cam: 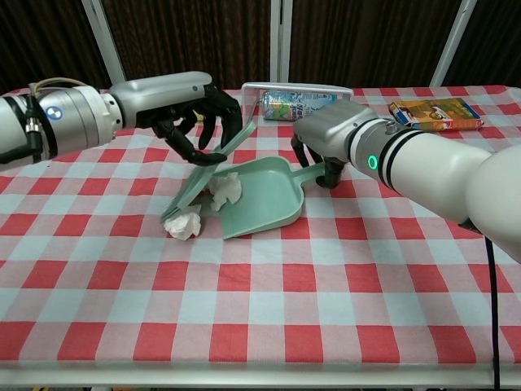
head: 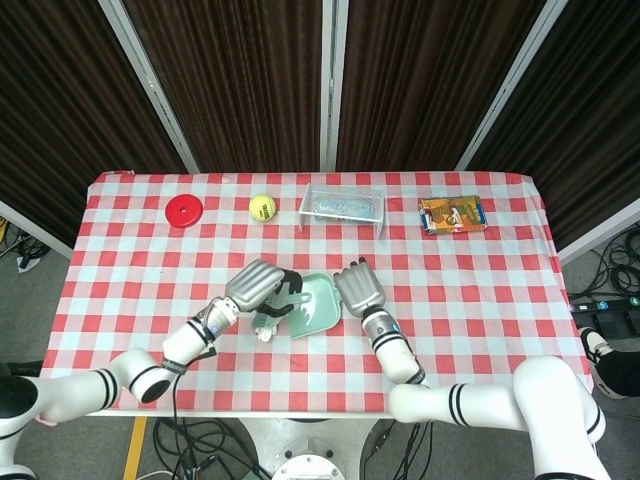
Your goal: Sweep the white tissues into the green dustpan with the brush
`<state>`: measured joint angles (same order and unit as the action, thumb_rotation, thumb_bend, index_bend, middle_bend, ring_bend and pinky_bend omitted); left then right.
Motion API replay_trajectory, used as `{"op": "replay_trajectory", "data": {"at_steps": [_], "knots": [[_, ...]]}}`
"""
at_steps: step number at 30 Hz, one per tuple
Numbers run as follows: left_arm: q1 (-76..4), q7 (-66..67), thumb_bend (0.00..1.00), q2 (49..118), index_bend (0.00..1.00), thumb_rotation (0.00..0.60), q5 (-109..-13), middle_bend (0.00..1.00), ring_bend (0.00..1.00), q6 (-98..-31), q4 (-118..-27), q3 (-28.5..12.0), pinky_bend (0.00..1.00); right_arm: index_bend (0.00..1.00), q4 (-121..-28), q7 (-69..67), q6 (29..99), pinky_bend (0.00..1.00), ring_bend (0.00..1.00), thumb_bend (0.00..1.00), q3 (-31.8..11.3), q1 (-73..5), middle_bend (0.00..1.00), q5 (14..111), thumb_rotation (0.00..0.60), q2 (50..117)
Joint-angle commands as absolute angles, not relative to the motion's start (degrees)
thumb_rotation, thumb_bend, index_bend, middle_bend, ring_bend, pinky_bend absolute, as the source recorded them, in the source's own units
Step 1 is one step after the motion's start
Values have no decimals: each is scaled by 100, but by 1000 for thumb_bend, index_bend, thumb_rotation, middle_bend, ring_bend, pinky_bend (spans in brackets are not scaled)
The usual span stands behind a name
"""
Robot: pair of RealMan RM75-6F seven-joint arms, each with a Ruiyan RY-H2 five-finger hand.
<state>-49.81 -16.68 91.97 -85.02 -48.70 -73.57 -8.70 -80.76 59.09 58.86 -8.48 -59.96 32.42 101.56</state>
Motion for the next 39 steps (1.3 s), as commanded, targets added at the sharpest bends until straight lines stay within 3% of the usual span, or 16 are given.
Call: {"op": "replay_trajectory", "data": {"at_steps": [1,8,16,24,39], "knots": [[-5006,-1994,454,9034,502,600,-8524,517,578,-4894,-7557,-885,829,600,-8005,5729,5740,267,323,465,-862,-5985,573,3337,600,10151],[-4643,-1736,458,8563,502,600,-8267,517,578,-5219,-7998,-798,827,605,-7841,5562,5465,254,324,470,-811,-6041,574,3516,600,10096],[-4038,-1160,467,8315,503,600,-7882,515,578,-5548,-8710,-424,827,606,-7819,5532,5392,251,324,470,-746,-6084,574,3541,600,10064],[-3897,-500,469,8871,502,600,-7584,514,579,-5849,-8760,-562,827,608,-7803,5568,5409,249,323,470,-713,-6133,574,3484,600,10122],[-4442,-322,476,9882,502,600,-7393,514,570,-5509,-8115,-1127,827,620,-7894,5498,5388,248,328,470,-759,-6207,576,3360,600,10123]]}}
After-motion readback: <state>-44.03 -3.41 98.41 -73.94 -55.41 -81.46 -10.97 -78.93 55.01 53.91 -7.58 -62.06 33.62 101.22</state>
